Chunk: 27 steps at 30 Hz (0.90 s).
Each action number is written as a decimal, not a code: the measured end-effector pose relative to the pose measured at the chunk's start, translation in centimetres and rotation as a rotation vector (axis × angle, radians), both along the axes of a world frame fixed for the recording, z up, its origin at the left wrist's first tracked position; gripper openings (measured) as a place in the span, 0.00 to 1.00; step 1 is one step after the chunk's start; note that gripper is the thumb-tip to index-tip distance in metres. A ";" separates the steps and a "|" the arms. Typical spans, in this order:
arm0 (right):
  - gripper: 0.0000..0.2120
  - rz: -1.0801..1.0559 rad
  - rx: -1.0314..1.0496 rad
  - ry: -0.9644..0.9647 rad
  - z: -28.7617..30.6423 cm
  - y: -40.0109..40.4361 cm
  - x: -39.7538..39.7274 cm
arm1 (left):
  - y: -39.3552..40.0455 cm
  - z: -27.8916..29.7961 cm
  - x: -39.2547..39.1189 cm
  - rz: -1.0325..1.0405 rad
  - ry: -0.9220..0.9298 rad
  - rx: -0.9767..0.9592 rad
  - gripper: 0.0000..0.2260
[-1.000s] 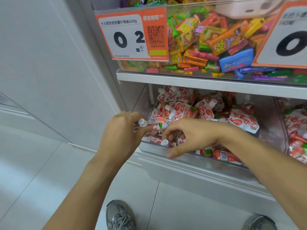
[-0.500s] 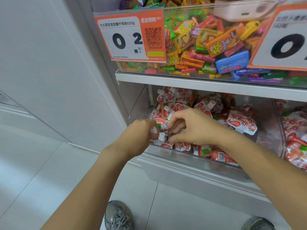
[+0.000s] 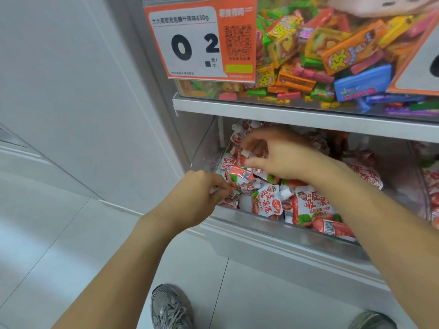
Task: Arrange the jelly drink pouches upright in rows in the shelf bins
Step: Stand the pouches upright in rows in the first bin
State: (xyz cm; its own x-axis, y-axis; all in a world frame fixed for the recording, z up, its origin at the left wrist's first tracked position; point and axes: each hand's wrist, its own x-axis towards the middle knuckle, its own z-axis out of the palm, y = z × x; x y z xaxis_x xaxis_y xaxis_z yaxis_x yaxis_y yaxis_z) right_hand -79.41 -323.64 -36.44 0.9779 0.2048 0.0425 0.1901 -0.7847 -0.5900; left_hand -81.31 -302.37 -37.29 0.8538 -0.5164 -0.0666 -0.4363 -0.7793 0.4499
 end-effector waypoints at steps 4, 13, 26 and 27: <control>0.27 0.122 -0.266 0.002 -2.5 2.9 0.1 | -0.3 -0.2 0.1 0.023 -0.008 0.017 0.07; 0.22 -0.066 0.126 -0.025 -2.5 1.6 -1.1 | -0.8 -0.4 -0.2 0.070 -0.194 -0.154 0.15; 0.21 -0.131 0.919 0.134 -1.1 1.9 -4.4 | -1.8 2.3 -0.8 0.097 -0.110 -0.612 0.17; 0.26 -0.076 0.796 0.127 -0.5 1.6 -4.4 | -2.0 2.4 -1.0 0.042 -0.165 -0.581 0.16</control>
